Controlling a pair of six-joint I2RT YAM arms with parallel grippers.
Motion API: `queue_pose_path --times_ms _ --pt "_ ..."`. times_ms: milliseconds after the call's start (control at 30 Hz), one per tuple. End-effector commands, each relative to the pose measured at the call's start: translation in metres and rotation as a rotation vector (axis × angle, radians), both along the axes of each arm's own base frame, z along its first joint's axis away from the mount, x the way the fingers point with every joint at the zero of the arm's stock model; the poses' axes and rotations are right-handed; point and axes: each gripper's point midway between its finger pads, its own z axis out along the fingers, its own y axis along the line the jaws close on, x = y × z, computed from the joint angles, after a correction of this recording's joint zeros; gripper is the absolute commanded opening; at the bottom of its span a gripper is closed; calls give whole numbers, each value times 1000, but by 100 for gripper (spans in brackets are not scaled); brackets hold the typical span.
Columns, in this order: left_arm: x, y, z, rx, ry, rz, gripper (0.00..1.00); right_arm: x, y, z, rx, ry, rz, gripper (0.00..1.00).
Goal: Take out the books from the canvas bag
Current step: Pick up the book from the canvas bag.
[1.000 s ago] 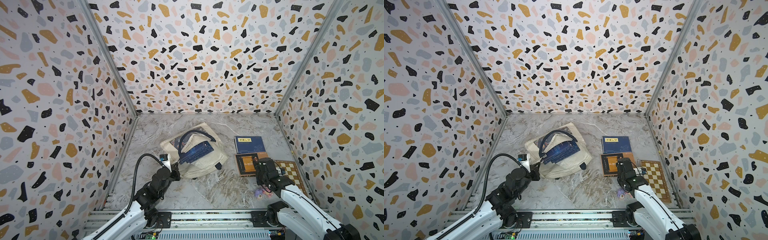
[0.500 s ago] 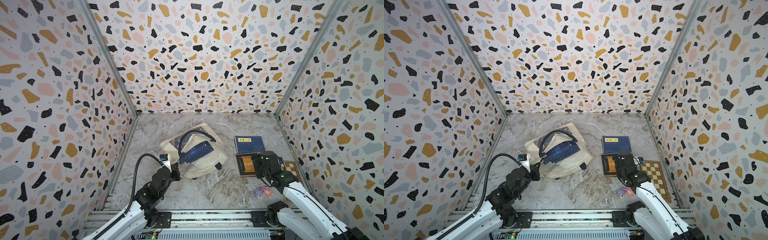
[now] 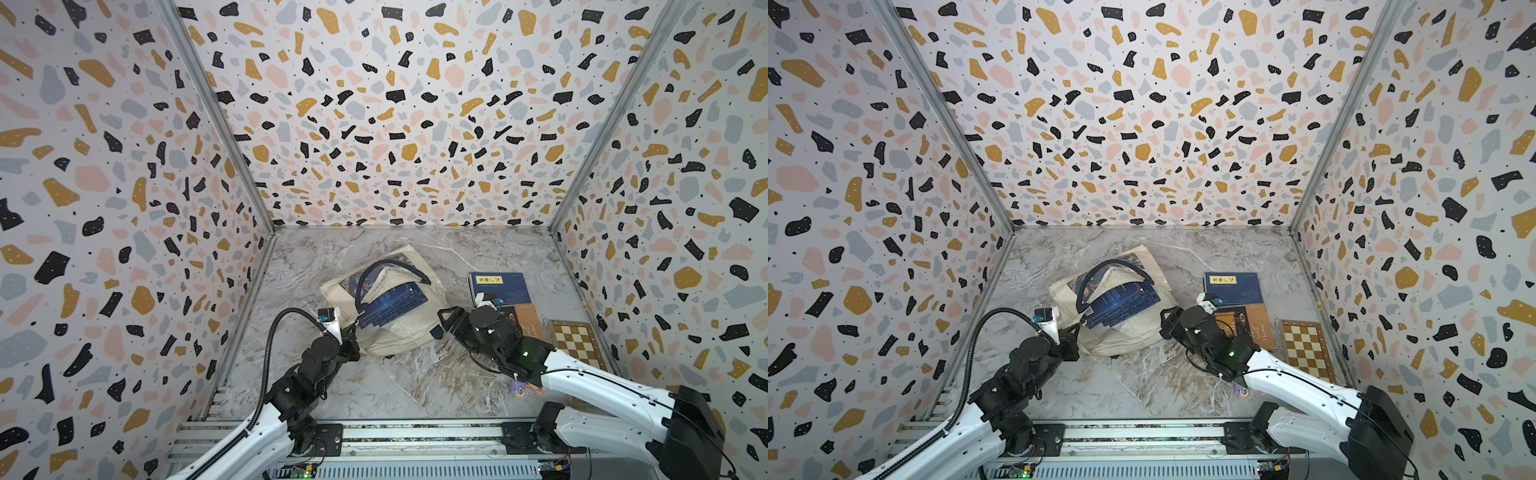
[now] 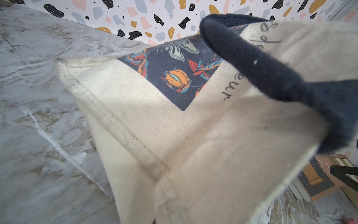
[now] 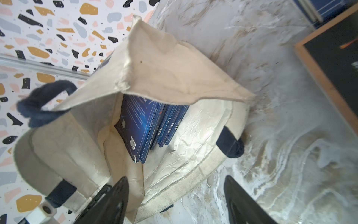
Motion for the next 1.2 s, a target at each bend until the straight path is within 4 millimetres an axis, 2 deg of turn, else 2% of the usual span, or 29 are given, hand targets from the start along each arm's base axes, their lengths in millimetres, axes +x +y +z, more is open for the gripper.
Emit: queue_pose_path --times_ms 0,167,433,600,800,967,1167 --pt "2 -3 14 -24 -45 -11 0 4 25 23 15 -97 39 77" --pt "2 -4 15 -24 -47 -17 0 2 65 21 -14 -119 116 75" --pt "1 -4 15 -21 -50 -21 0 13 128 0 -75 -70 244 75" --pt "1 -4 16 -21 -54 -21 0 26 152 -13 -125 -63 272 75" --pt "1 -4 16 -19 -56 -23 0 39 164 -31 -154 -43 272 75" --pt "1 -4 16 -18 -56 -23 0 53 163 -45 -148 -32 264 75" --pt "1 -5 16 -15 -55 -27 0 71 162 -45 -103 -76 247 72"
